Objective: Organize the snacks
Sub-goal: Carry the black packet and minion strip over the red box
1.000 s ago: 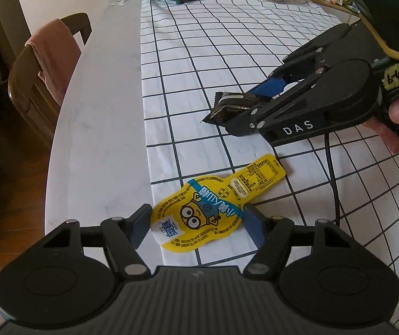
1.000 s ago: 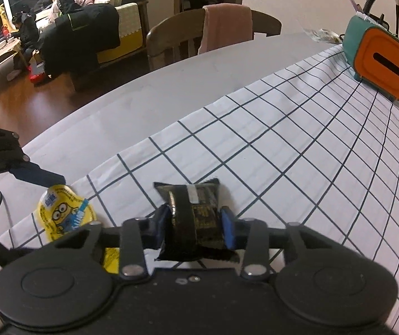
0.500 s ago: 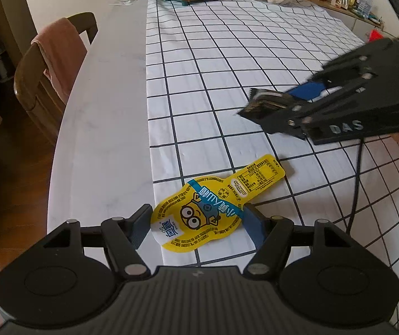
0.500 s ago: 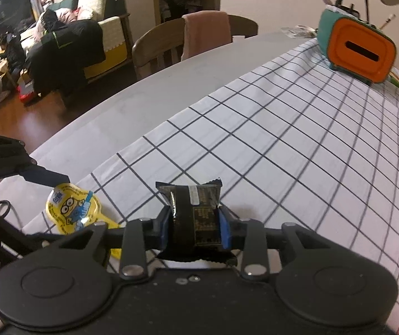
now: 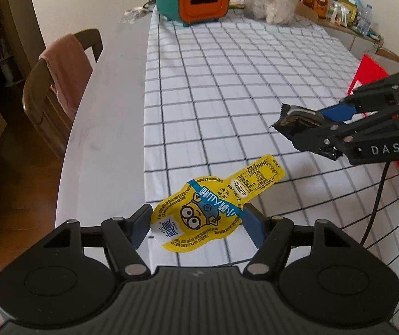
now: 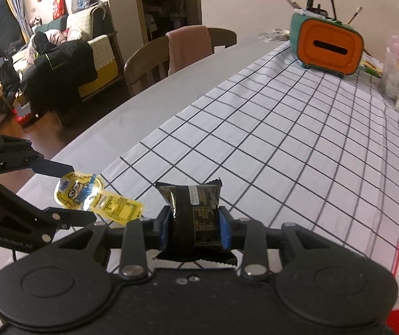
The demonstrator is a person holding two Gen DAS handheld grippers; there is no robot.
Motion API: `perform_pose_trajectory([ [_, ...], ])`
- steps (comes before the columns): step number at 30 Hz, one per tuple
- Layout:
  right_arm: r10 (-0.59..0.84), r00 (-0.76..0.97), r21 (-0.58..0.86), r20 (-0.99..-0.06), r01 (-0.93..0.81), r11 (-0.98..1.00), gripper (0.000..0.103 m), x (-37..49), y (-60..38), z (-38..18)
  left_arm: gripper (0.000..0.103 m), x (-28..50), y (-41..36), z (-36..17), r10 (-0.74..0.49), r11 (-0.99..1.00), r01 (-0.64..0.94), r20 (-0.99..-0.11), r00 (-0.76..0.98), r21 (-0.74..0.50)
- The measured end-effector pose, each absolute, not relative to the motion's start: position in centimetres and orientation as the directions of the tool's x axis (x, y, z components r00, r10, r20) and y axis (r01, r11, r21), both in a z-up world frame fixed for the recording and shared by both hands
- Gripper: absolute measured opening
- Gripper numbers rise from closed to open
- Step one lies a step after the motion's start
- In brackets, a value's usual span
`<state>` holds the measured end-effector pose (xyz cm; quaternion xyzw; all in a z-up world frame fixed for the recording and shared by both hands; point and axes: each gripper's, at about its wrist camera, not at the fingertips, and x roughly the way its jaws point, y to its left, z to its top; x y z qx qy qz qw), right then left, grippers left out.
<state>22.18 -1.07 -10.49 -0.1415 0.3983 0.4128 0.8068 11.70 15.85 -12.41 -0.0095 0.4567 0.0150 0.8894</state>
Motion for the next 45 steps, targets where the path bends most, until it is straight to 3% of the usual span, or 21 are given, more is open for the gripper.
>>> perform_pose_trajectory([
  [25, 0.57, 0.476, 0.092, -0.67, -0.709, 0.7, 0.033, 21.2, -14.2, -4.0, 0.07, 14.3, 4.6, -4.6, -0.037, 0.996, 0.082, -0.736, 0.676, 0.025],
  [45, 0.483, 0.59, 0.065, -0.647, -0.589, 0.806, 0.033, 22.6, -28.0, -2.9, 0.07, 18.4, -8.8, -2.3, -0.107, 0.974, 0.216, -0.705, 0.701, 0.066],
])
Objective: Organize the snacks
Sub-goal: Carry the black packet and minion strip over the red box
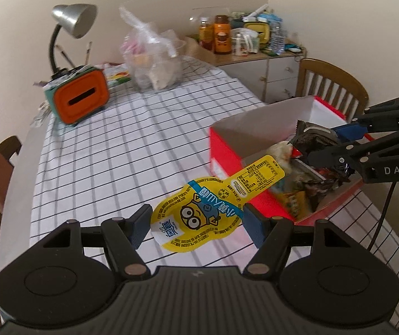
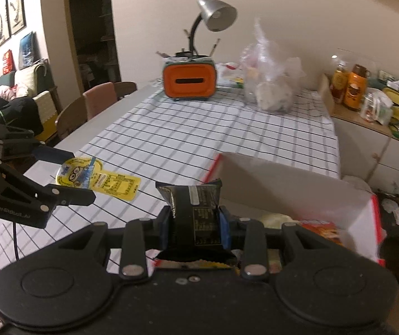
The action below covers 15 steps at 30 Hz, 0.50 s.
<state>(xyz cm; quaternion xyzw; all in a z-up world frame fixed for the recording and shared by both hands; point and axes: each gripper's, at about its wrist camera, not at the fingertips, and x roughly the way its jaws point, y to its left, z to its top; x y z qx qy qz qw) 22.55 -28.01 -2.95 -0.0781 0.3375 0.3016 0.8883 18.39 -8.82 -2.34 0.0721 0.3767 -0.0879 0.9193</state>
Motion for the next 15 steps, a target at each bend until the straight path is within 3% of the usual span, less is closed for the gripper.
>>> perform_pose_trajectory([
  [15, 0.381, 0.611, 0.052, -0.693, -0.485, 0.873, 0.033, 23.9, -36.0, -4.8, 0.07, 22.8, -17.9, -3.5, -0.058, 0.98, 0.18, -0.748, 0.662, 0.083],
])
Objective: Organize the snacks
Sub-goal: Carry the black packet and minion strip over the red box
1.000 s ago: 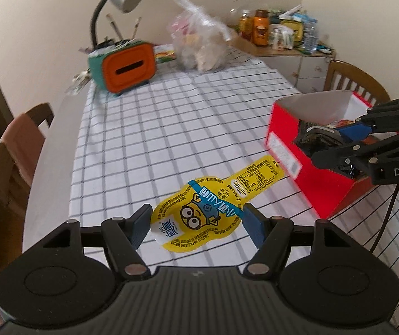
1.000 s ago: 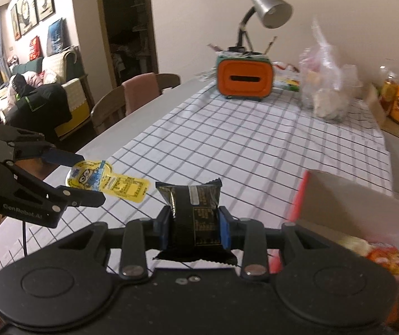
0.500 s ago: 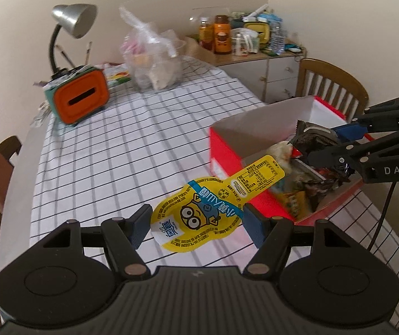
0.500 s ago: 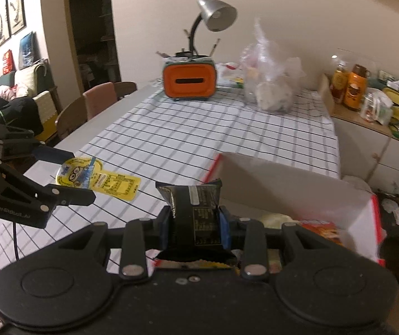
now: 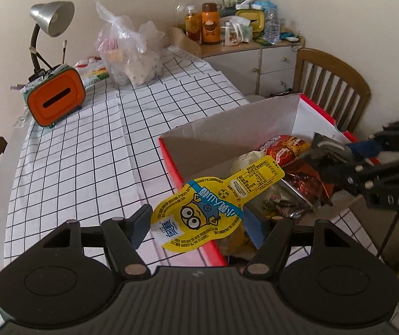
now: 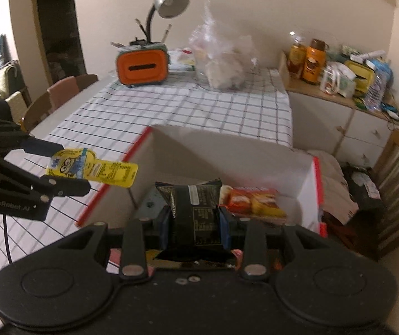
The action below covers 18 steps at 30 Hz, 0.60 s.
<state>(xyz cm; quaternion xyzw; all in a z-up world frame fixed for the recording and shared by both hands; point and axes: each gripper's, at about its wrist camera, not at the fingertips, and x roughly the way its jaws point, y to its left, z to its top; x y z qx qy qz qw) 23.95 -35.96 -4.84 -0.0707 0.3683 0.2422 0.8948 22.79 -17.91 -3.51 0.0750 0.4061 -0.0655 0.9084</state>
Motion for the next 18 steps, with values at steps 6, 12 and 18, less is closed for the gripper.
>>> perform_pose_trajectory([
  [6, 0.337, 0.612, 0.039, -0.716, -0.446, 0.894, 0.033, 25.1, -37.3, -6.0, 0.07, 25.0, -20.4, -4.4, -0.008, 0.983, 0.147, -0.763, 0.647, 0.114],
  [12, 0.305, 0.608, 0.024, -0.733, -0.425, 0.905, 0.033, 27.2, -38.1, -7.3, 0.07, 27.0, -22.8, -5.5, 0.037, 0.975, 0.149, -0.776, 0.63, 0.167],
  [18, 0.267, 0.586, 0.003, -0.765, -0.412, 0.911, 0.033, 29.2, -38.1, -9.0, 0.07, 28.2, -25.0, -6.4, 0.066, 0.962, 0.17, -0.784, 0.618, 0.215],
])
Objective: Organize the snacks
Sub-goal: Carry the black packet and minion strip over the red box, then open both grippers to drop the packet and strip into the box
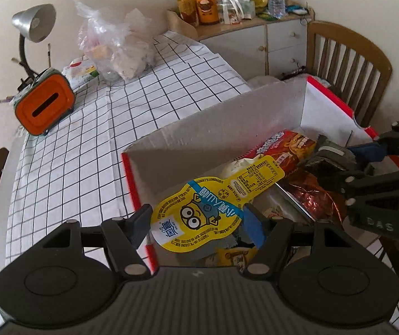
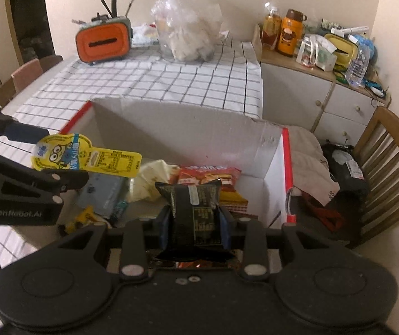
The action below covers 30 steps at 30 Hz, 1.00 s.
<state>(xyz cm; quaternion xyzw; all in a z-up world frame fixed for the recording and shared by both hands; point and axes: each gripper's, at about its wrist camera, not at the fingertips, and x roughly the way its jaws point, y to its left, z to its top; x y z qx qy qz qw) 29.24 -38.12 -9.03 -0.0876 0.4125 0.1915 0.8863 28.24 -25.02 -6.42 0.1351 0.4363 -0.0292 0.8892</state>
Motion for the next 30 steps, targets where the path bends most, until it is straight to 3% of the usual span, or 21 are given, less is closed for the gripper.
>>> perform_pose_trajectory([
  [20, 0.211, 0.552, -0.047, -0.807, -0.416, 0.908, 0.033, 31.4, -37.7, -11.4, 0.071, 31.4, -26.5, -9.1, 0.115, 0.952, 0.191, -0.857, 0.502, 0.24],
  [26, 0.236, 0.551, -0.022, -0.8, -0.419, 0.908, 0.041, 31.3, -38.1, -11.0, 0.071, 31.3, -25.9, -8.9, 0.095, 0.965, 0.17, -0.87, 0.484, 0.201],
  [30, 0.252, 0.553, -0.001, -0.794, -0.415, 0.91, 0.055, 30.9, -38.6, -10.6, 0.073, 31.2, -25.4, -8.6, 0.079, 0.973, 0.152, -0.871, 0.484, 0.173],
])
